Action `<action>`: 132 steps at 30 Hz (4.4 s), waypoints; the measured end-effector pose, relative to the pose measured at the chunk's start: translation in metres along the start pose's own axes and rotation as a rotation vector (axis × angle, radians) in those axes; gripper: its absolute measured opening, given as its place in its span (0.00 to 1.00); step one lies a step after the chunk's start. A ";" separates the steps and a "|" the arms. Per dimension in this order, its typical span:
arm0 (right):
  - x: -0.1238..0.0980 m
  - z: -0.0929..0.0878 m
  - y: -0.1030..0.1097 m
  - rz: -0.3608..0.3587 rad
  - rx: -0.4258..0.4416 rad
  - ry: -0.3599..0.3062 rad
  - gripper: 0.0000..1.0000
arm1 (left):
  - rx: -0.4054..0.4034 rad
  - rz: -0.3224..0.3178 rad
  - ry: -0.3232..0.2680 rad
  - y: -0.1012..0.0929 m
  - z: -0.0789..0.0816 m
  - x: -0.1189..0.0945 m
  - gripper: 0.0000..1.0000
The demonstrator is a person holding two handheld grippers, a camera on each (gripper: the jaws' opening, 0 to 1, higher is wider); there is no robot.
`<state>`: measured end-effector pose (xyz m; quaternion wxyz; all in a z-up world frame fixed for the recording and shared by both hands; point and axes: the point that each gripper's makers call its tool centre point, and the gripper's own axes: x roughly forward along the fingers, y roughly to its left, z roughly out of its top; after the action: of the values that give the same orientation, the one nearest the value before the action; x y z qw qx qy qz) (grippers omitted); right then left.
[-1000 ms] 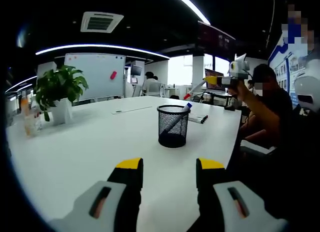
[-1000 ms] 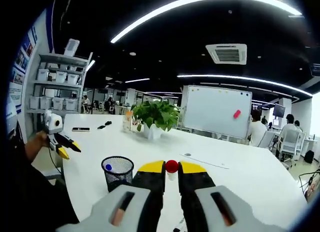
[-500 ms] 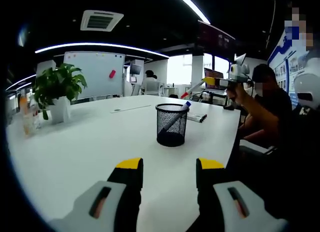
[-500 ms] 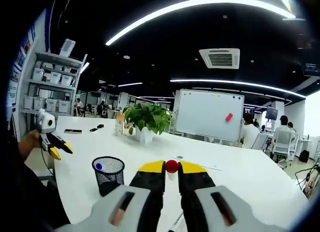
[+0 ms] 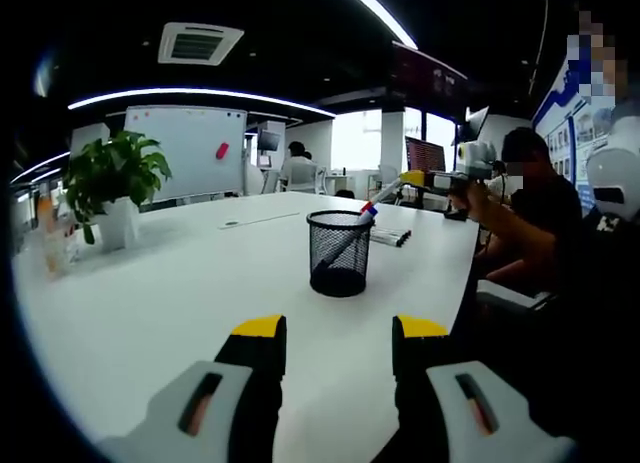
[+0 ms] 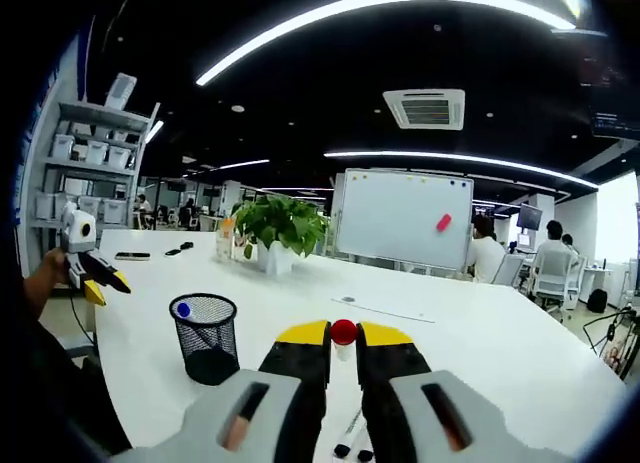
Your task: Pick up the whiteboard markers from the pen holder and place them facing the whiteboard neatly
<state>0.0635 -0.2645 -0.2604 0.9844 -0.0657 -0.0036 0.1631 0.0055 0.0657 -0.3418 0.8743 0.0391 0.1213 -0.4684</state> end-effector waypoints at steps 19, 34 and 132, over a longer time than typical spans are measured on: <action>-0.021 0.001 -0.018 -0.046 0.035 -0.056 0.13 | 0.003 0.003 0.010 0.001 -0.004 -0.002 0.44; -0.031 0.000 -0.037 -0.110 0.010 -0.059 0.13 | 0.008 0.012 0.010 0.004 -0.003 -0.003 0.44; -0.049 -0.088 -0.112 -0.326 0.072 0.140 0.13 | 0.004 0.010 0.016 0.004 -0.005 -0.001 0.44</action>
<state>0.0557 -0.3965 -0.3322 0.9974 -0.0401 0.0600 -0.0035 0.0075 0.0702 -0.3464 0.8756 0.0453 0.1273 -0.4637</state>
